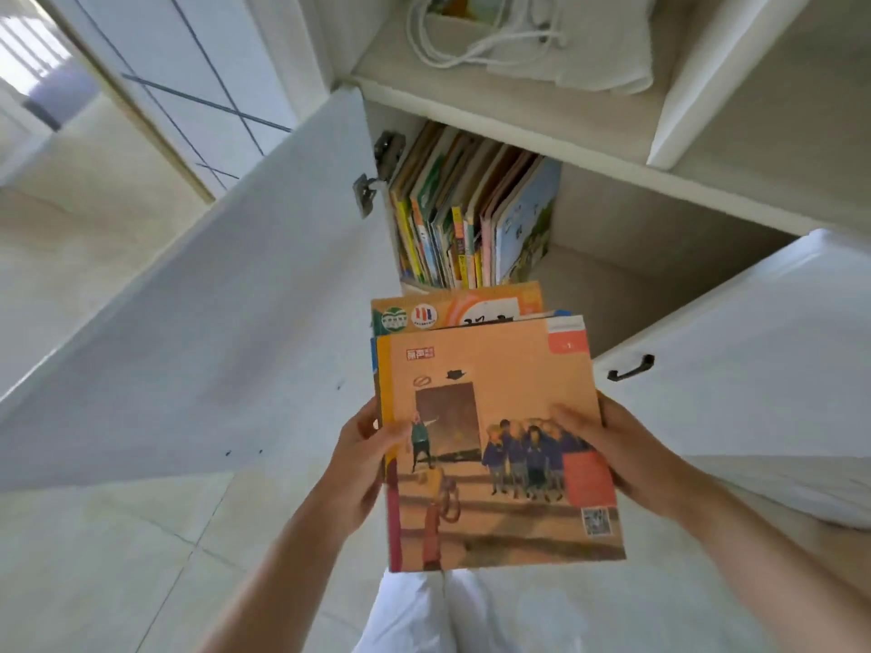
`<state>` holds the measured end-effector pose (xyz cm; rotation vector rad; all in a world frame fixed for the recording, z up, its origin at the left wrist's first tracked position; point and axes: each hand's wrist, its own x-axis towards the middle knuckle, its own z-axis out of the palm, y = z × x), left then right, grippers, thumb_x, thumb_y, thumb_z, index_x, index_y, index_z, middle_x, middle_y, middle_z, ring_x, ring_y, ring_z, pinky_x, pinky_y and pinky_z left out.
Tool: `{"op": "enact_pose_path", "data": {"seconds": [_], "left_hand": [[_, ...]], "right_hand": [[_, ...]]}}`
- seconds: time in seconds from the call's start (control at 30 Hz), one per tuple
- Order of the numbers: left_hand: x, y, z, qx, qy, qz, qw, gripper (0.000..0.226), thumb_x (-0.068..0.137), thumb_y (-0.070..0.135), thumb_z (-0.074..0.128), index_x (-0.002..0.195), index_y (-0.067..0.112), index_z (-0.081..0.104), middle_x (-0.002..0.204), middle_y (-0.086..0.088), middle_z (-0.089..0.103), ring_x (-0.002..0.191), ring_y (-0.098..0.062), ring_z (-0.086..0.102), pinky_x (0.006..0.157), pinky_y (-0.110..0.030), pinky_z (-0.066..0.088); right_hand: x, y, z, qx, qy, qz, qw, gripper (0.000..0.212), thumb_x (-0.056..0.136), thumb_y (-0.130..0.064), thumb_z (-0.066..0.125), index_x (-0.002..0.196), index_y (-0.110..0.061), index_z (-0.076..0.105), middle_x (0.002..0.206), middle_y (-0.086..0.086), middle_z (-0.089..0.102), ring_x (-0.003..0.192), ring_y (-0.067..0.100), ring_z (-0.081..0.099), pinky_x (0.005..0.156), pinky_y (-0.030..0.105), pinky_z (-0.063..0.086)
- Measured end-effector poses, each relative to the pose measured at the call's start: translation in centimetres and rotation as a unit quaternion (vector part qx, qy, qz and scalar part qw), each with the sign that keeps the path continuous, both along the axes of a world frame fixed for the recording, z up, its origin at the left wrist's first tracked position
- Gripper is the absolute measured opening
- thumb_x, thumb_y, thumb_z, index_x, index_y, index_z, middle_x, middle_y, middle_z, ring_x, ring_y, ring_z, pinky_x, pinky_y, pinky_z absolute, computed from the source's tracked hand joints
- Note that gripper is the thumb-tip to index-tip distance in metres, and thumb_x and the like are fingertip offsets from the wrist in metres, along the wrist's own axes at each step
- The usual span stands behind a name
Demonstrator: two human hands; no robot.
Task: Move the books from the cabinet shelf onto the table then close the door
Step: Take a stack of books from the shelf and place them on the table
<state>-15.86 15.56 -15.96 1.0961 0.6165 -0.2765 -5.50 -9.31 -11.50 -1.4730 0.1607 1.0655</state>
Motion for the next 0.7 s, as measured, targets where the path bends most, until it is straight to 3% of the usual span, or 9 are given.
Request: {"op": "enact_pose_path", "data": {"seconds": [0.07, 0.23, 0.43, 0.6, 0.7], "left_hand": [[-2.3, -0.7, 1.9, -0.003, -0.013, 0.044, 0.999, 0.045, 0.088, 0.020, 0.058, 0.133, 0.019, 0.050, 0.123, -0.016, 0.065, 0.105, -0.043, 0.065, 0.083, -0.056, 0.054], [-7.0, -1.8, 6.0, 0.059, 0.035, 0.162, 0.984, 0.037, 0.090, -0.003, 0.055, 0.114, 0.024, 0.059, 0.095, -0.007, 0.075, 0.078, -0.028, 0.073, 0.056, -0.037, 0.058], [-13.1, -1.9, 8.7, 0.076, 0.036, 0.225, 0.971, 0.041, 0.084, 0.006, 0.064, 0.117, 0.029, 0.058, 0.102, -0.007, 0.074, 0.083, -0.032, 0.073, 0.063, -0.043, 0.059], [-18.2, -2.2, 10.0, 0.068, 0.068, 0.315, 0.944, 0.042, 0.088, 0.005, 0.061, 0.121, 0.030, 0.057, 0.102, -0.008, 0.073, 0.080, -0.032, 0.073, 0.058, -0.039, 0.058], [-21.4, -2.6, 10.5, 0.055, 0.090, 0.369, 0.924, 0.038, 0.090, 0.007, 0.060, 0.116, 0.034, 0.055, 0.100, -0.008, 0.073, 0.077, -0.032, 0.073, 0.054, -0.037, 0.057]], "right_hand": [[-1.5, 0.7, 1.6, 0.004, -0.015, -0.005, 1.000, 0.042, 0.082, -0.033, 0.060, 0.123, -0.027, 0.052, 0.112, 0.001, 0.072, 0.101, 0.023, 0.070, 0.082, 0.042, 0.057], [-4.4, 2.5, 4.6, 0.005, -0.066, -0.001, 0.998, 0.042, 0.079, -0.035, 0.065, 0.119, -0.028, 0.056, 0.111, -0.002, 0.073, 0.102, 0.020, 0.069, 0.091, 0.045, 0.052], [-8.4, 4.6, 6.2, -0.011, -0.071, 0.024, 0.997, 0.040, 0.076, -0.036, 0.067, 0.115, -0.027, 0.062, 0.110, -0.001, 0.073, 0.107, 0.023, 0.066, 0.100, 0.050, 0.046], [-10.9, 7.2, 7.8, -0.020, -0.068, 0.114, 0.991, 0.034, 0.083, -0.027, 0.065, 0.116, -0.018, 0.058, 0.095, -0.001, 0.076, 0.090, 0.019, 0.072, 0.081, 0.040, 0.055], [-12.7, 9.1, 8.3, -0.028, -0.094, 0.178, 0.979, 0.036, 0.081, -0.026, 0.069, 0.114, -0.018, 0.058, 0.098, 0.003, 0.075, 0.089, 0.019, 0.072, 0.077, 0.037, 0.057]]}}
